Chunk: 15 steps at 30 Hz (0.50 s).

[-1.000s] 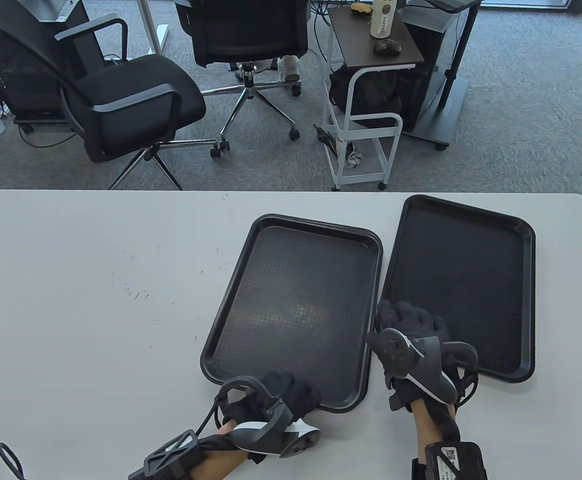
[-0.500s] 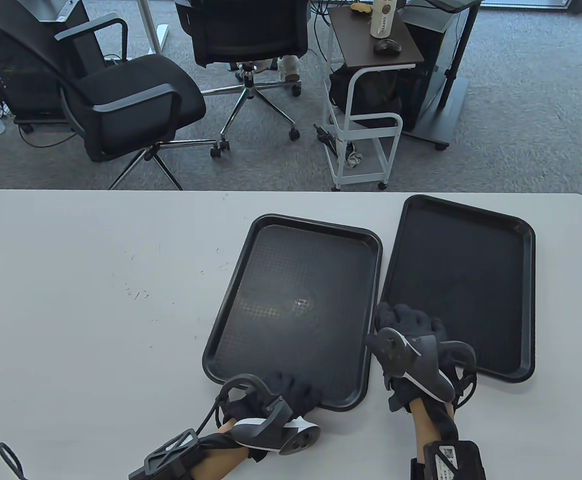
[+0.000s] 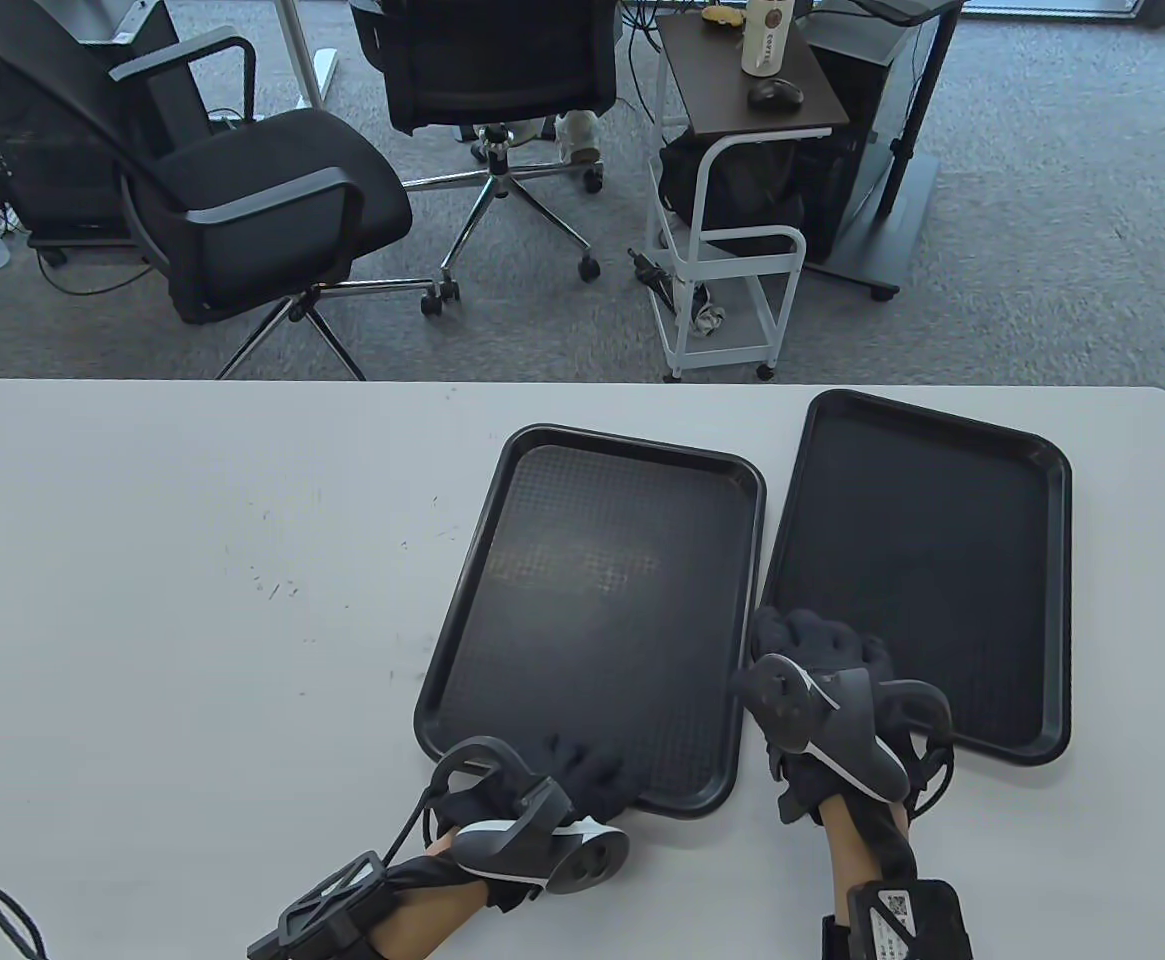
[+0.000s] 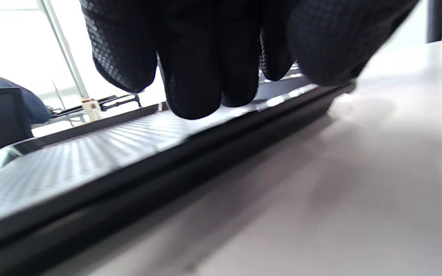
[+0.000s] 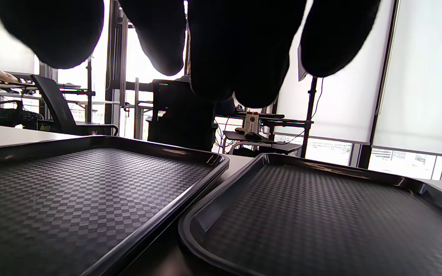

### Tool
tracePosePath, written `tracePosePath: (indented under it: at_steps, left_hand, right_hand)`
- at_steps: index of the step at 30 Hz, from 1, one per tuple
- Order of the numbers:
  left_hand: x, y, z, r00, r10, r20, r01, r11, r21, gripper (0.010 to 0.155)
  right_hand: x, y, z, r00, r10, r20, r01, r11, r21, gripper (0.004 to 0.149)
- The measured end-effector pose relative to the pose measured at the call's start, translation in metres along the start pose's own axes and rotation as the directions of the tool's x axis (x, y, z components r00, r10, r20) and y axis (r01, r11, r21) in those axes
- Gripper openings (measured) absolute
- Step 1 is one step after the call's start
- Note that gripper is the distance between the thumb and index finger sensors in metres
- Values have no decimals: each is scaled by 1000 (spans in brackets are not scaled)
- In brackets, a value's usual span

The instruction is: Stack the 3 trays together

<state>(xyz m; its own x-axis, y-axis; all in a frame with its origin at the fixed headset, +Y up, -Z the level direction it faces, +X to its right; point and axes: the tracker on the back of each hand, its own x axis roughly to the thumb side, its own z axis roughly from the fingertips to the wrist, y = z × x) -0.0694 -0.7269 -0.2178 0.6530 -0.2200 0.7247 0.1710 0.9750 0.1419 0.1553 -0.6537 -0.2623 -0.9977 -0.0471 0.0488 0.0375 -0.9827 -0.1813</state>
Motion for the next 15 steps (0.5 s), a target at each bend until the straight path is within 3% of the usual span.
tracePosePath:
  at_steps: [6, 15]
  left_hand:
    - [-43, 20, 16, 983, 6, -183, 2, 999, 46, 69]
    - [-121, 33, 59, 877, 15, -481, 32, 996, 89, 74]
  right_hand:
    - [-1, -1, 0, 1000, -2, -6, 2, 1000, 0, 64]
    - [-8, 8, -2, 998, 34, -44, -33, 999, 28, 65]
